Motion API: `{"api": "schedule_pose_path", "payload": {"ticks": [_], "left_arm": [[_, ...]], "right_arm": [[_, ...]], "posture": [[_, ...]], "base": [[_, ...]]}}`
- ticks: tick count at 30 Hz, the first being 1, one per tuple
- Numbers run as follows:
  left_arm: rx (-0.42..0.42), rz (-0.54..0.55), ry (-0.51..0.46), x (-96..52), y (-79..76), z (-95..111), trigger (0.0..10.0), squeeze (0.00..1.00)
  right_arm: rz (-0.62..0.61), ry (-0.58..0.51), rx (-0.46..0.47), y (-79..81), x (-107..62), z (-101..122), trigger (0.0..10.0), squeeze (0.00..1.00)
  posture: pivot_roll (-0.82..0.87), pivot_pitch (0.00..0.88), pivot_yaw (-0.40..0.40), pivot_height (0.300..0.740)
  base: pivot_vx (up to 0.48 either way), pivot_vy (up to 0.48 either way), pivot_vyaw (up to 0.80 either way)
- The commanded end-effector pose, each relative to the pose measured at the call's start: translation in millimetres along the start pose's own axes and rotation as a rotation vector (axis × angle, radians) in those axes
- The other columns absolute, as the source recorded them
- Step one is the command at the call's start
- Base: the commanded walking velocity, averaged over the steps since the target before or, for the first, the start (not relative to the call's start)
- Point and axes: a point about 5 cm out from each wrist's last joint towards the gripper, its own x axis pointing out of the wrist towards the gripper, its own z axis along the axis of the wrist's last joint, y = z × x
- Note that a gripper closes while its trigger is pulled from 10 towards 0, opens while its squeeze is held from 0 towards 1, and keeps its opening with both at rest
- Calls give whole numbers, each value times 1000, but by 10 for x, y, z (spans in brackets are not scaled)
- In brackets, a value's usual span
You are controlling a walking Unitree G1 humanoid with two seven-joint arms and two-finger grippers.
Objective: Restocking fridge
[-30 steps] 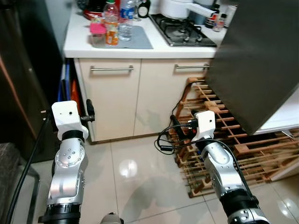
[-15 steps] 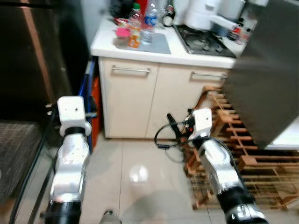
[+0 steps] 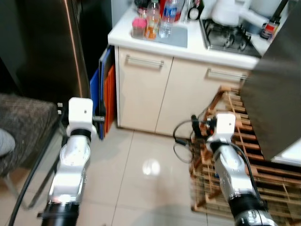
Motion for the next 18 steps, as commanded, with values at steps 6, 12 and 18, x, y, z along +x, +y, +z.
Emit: {"api": "schedule_pose_path", "payload": {"ticks": [6,12,18], "left_arm": [[16,-137,1,-18,-51,9,10000,0],[22,-167,-6,93,-16,76,10000,0],[44,-210,-32,199,43,162,10000,0]], "right_arm": [[-36,-25,17,50,-48,2,10000,0],[-70,-48,45,90,-63,7,10000,0],[-122,-92,49,50,-92,58,10000,0]], "posture": [[11,0,-13,740],[4,0,32,740],[-16,0,85,740]], "base": [[0,0,0],[0,0,0],[0,0,0]]}}
